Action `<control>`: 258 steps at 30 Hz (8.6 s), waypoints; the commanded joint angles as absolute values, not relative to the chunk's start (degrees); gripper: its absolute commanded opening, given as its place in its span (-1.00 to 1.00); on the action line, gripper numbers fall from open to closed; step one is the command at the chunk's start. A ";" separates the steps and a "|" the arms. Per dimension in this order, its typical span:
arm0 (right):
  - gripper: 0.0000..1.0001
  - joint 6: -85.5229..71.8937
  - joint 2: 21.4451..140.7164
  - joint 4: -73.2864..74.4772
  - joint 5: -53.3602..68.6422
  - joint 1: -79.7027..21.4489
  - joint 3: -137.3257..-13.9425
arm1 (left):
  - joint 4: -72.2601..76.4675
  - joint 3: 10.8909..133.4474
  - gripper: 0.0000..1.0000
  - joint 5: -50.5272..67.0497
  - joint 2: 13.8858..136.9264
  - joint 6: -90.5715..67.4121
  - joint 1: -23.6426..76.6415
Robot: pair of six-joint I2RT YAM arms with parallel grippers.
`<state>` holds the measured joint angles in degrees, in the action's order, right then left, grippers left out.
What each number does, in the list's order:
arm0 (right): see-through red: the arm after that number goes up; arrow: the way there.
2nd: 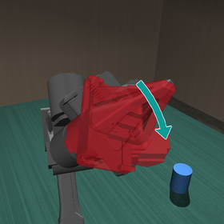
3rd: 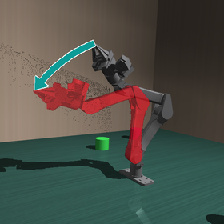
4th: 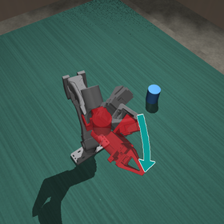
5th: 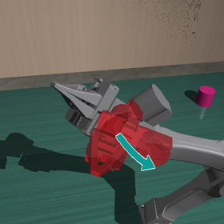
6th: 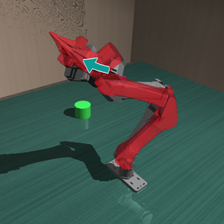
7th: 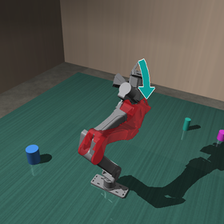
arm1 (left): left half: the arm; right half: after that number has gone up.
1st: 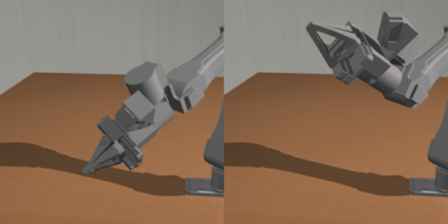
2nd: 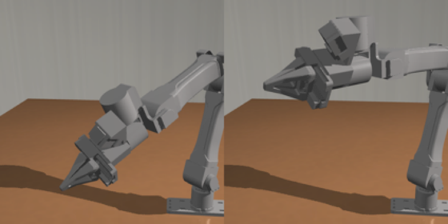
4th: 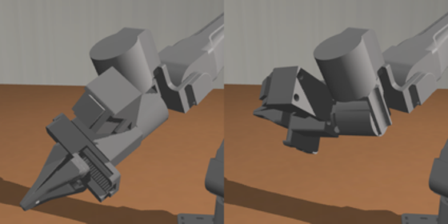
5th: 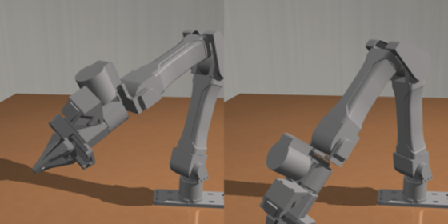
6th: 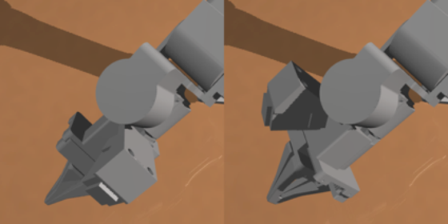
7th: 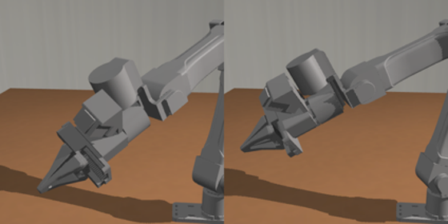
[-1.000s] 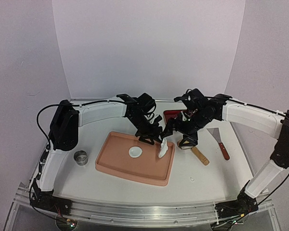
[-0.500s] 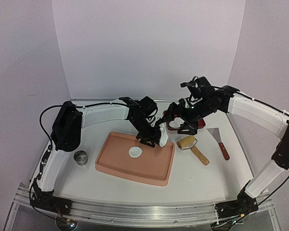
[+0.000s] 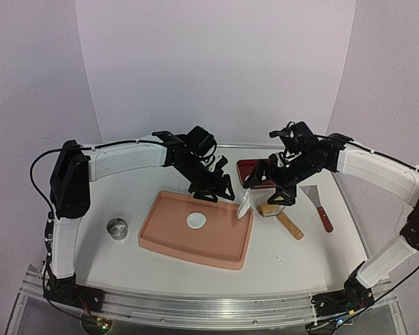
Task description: Roll out the dumpling wrappers from the dough
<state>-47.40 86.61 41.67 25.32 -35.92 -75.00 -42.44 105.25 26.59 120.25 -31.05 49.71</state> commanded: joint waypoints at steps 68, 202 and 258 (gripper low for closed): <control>0.92 -41.14 94.47 59.14 -8.69 -9.05 -73.52 | -53.45 102.75 0.95 8.64 107.84 -29.14 49.56; 0.75 -58.41 66.59 -5.65 8.62 -49.00 -66.07 | -1.57 87.21 -1.00 8.73 87.15 -74.08 40.62; 0.51 -68.47 84.07 -18.58 27.00 -49.95 -77.24 | 16.51 81.67 -1.00 12.40 83.94 -75.29 35.79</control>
<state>-68.42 83.79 -18.06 26.65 -49.71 -75.83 15.68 77.67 9.65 86.76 -76.42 36.21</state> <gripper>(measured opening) 0.751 0.047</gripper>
